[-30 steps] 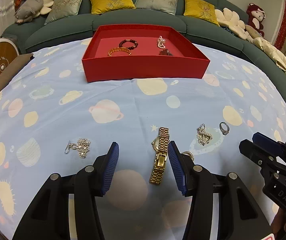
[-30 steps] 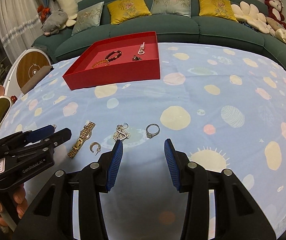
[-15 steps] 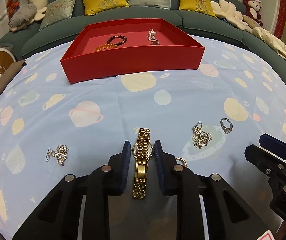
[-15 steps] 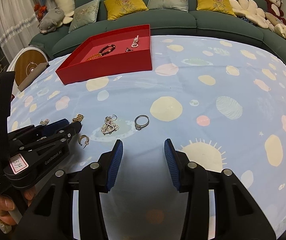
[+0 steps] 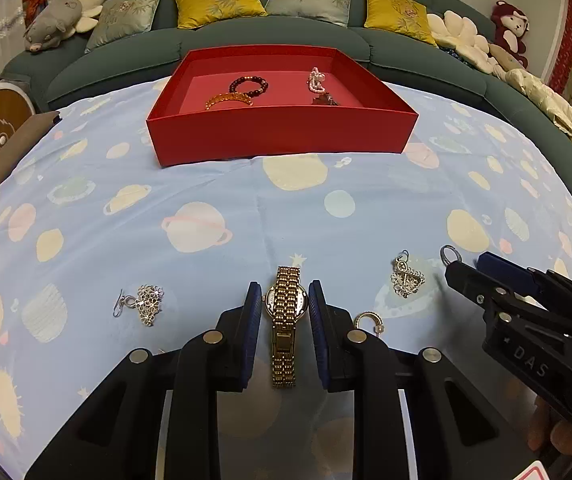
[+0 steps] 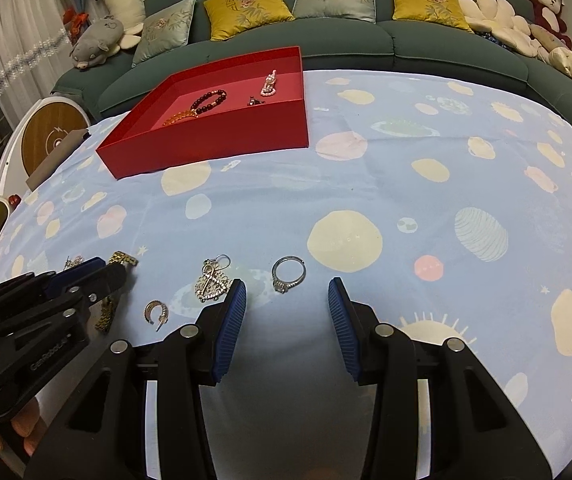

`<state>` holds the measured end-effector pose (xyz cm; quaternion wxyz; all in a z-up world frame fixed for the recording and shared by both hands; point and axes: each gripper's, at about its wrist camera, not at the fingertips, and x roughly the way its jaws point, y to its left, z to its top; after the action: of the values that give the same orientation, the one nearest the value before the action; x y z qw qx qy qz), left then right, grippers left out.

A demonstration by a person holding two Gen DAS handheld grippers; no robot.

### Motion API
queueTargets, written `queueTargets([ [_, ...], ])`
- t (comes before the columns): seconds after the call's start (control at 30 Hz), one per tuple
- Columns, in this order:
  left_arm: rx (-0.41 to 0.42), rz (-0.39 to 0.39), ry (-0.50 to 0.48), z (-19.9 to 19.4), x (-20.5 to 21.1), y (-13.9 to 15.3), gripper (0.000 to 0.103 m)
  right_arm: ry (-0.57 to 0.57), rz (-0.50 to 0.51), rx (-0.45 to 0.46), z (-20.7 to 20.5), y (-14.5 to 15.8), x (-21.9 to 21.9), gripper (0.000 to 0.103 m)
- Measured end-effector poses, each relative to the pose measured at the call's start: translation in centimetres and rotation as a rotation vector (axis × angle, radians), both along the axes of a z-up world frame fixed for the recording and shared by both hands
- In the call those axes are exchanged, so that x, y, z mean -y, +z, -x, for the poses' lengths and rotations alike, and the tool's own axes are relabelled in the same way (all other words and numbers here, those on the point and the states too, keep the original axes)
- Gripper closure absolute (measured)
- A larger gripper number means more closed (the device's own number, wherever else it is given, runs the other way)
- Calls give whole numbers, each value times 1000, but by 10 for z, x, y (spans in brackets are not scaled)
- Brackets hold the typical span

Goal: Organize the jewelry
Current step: 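Close the left tool on the gold link watch band, then close the right tool on the silver ring while the left tool holds the gold watch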

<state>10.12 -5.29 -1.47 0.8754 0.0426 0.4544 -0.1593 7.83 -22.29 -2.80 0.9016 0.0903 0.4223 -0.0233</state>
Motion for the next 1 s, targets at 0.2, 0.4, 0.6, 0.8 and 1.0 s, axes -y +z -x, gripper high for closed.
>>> queueTargets([
  [0.2,-5,11,3,-1,-7,2,82,-4,29,-1,-10,-6,-3,65],
  [0.4,-8,15,10,-2,-10,3,82,0,90,1,-12,-7,-8,82],
  [0.6,-5,19,13,-2,-11,5,82,-2,98,6,-11,-6,-9,83],
  [0.8,0,24,11,-2,-10,8,82,-6,67,31,-9,6,-6,83],
  [1.0,9,28,11,-1,-11,13,82,10,45,65,-7,21,-11,83],
])
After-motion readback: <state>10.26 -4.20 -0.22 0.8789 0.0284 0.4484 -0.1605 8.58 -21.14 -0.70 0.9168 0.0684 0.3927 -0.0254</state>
